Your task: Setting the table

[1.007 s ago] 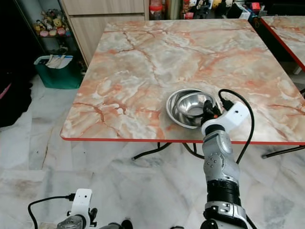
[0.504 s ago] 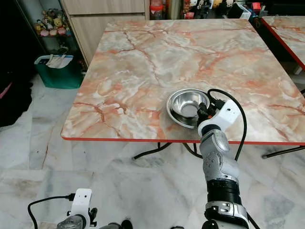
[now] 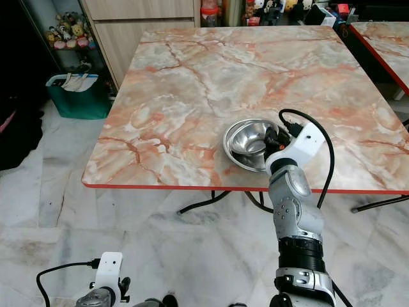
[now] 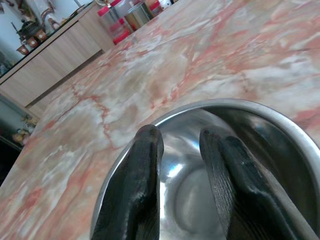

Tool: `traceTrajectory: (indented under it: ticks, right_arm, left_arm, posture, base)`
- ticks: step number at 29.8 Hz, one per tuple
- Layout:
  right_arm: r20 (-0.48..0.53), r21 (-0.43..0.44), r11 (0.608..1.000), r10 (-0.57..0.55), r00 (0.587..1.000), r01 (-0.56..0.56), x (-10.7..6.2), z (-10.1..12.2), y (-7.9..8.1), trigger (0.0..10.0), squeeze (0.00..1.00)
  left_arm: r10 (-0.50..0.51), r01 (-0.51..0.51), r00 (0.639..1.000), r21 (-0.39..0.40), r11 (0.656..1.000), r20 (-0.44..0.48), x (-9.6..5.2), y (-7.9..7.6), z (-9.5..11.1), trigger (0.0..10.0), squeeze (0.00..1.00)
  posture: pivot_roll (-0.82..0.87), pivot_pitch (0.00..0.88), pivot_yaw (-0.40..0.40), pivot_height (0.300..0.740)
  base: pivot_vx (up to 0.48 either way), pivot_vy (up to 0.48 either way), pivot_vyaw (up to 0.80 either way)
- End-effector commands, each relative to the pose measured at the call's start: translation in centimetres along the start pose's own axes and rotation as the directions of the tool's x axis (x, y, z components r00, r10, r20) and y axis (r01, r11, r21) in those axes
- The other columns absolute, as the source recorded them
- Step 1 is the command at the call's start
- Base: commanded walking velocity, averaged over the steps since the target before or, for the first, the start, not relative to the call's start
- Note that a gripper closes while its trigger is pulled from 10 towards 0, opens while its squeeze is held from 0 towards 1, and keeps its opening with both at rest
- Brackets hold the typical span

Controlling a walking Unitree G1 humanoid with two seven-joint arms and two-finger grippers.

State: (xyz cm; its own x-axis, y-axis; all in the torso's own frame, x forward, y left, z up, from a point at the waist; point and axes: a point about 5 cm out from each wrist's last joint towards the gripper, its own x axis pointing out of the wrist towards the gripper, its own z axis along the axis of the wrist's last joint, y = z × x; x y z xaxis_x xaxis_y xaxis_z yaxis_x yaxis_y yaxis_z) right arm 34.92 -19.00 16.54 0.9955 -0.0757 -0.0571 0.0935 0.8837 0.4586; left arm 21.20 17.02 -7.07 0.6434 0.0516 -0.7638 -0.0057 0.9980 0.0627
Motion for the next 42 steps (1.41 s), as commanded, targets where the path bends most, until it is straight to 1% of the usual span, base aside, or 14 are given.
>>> traceTrajectory:
  ticks: [1, 8, 13, 15, 20, 21, 22, 24, 25, 28, 29, 33, 40, 42]
  right_arm:
    - [0.006, -0.001, 1.000, 0.018, 1.000, -0.018, -0.1, 0.4, 0.6, 10.0, 0.00]
    - [0.000, -0.004, 1.000, 0.031, 1.000, -0.031, -0.3, 0.5, 0.9, 10.0, 0.00]
    - [-0.016, -0.007, 1.000, 0.019, 1.000, -0.019, -0.3, -0.1, 0.3, 10.0, 0.00]
    - [-0.004, -0.110, 0.994, 0.014, 1.000, -0.015, -0.4, -0.4, -0.1, 10.0, 0.00]
    - [0.058, -0.232, 0.971, 0.069, 0.996, -0.054, -0.9, -0.9, -0.5, 10.0, 0.00]
    - [0.066, -0.310, 0.949, 0.086, 0.994, -0.062, -1.1, -1.2, -0.7, 10.0, 0.00]
    - [0.066, -0.310, 0.949, 0.086, 0.994, -0.062, -1.1, -1.2, -0.7, 10.0, 0.00]
    - [0.056, -0.434, 0.897, 0.127, 0.990, -0.091, -1.4, -2.1, -1.0, 10.0, 0.00]
    - [0.040, -0.460, 0.883, 0.127, 0.991, -0.095, -1.6, -3.0, -1.5, 10.0, 0.00]
    - [0.049, -0.483, 0.870, 0.142, 0.989, -0.102, -1.7, -3.2, -1.6, 10.0, 0.00]
    - [0.068, -0.517, 0.848, 0.178, 0.982, -0.118, -1.7, -2.8, -1.0, 10.0, 0.00]
    - [0.109, -0.543, 0.827, 0.240, 0.965, -0.145, -1.3, -2.0, -0.2, 10.0, 0.00]
    - [0.128, -0.547, 0.828, 0.223, 0.966, -0.119, -1.1, -2.1, -0.7, 10.0, 0.00]
    - [0.130, -0.547, 0.830, 0.213, 0.968, -0.109, -1.3, -2.3, -1.0, 10.0, 0.00]
  left_arm:
    - [0.012, -0.013, 0.999, -0.024, 1.000, -0.031, -0.2, 0.1, -1.0, 10.0, 0.00]
    - [0.009, -0.010, 1.000, -0.027, 1.000, -0.030, -0.2, 0.1, -0.9, 10.0, 0.00]
    - [0.010, -0.010, 1.000, -0.025, 1.000, -0.030, -0.2, 0.1, -0.9, 10.0, 0.00]
    - [0.010, -0.010, 1.000, -0.024, 1.000, -0.029, -0.2, 0.1, -0.9, 10.0, 0.00]
    - [0.010, -0.011, 1.000, -0.028, 1.000, -0.020, -0.2, 0.0, -0.9, 10.0, 0.00]
    - [0.011, -0.011, 1.000, -0.032, 0.999, -0.016, -0.2, 0.0, -0.9, 10.0, 0.00]
    - [0.011, -0.011, 1.000, -0.032, 0.999, -0.016, -0.2, 0.0, -0.9, 10.0, 0.00]
    - [0.012, -0.012, 1.000, -0.029, 1.000, -0.018, -0.2, 0.0, -0.9, 10.0, 0.00]
    - [0.014, -0.015, 1.000, -0.031, 0.999, -0.021, -0.2, 0.0, -1.0, 10.0, 0.00]
    - [0.017, -0.018, 1.000, -0.042, 0.999, -0.022, -0.2, -0.1, -1.1, 10.0, 0.00]
    - [0.018, -0.019, 1.000, -0.049, 0.999, -0.020, -0.2, -0.1, -1.2, 10.0, 0.00]
    - [0.014, -0.015, 1.000, -0.057, 0.998, -0.008, -0.3, -0.1, -1.1, 10.0, 0.00]
    - [0.010, -0.010, 1.000, -0.048, 0.999, -0.003, -0.2, -0.1, -1.0, 10.0, 0.00]
    - [0.040, -0.040, 0.999, -0.096, 0.995, -0.003, -0.3, 0.0, -1.2, 10.0, 0.00]
  posture:
    - [0.00, 0.132, 0.022, 0.740]
    - [0.00, 0.134, 0.021, 0.740]
    - [0.00, 0.134, 0.021, 0.740]
    - [0.00, 0.134, 0.021, 0.740]
    - [0.01, 0.134, 0.019, 0.740]
    - [0.01, 0.134, 0.019, 0.740]
    - [0.01, 0.134, 0.019, 0.740]
    - [0.01, 0.121, 0.013, 0.740]
    - [0.01, 0.114, 0.009, 0.740]
    - [0.02, 0.105, 0.005, 0.740]
    - [0.01, 0.091, -0.001, 0.740]
    - [0.00, 0.081, -0.003, 0.740]
    - [-0.02, 0.069, 0.003, 0.740]
    - [-0.02, 0.064, 0.004, 0.740]
  base:
    - [0.000, 0.000, 0.00]
    - [0.000, 0.000, 0.00]
    - [0.000, 0.000, 0.00]
    - [0.000, 0.000, 0.00]
    - [0.000, 0.000, 0.00]
    - [0.000, 0.000, 0.00]
    - [0.000, 0.000, 0.00]
    - [0.000, 0.000, 0.00]
    - [0.000, 0.000, 0.00]
    - [0.000, 0.000, 0.00]
    - [0.000, 0.000, 0.00]
    - [0.000, 0.000, 0.00]
    - [0.000, 0.000, 0.00]
    - [0.000, 0.000, 0.00]
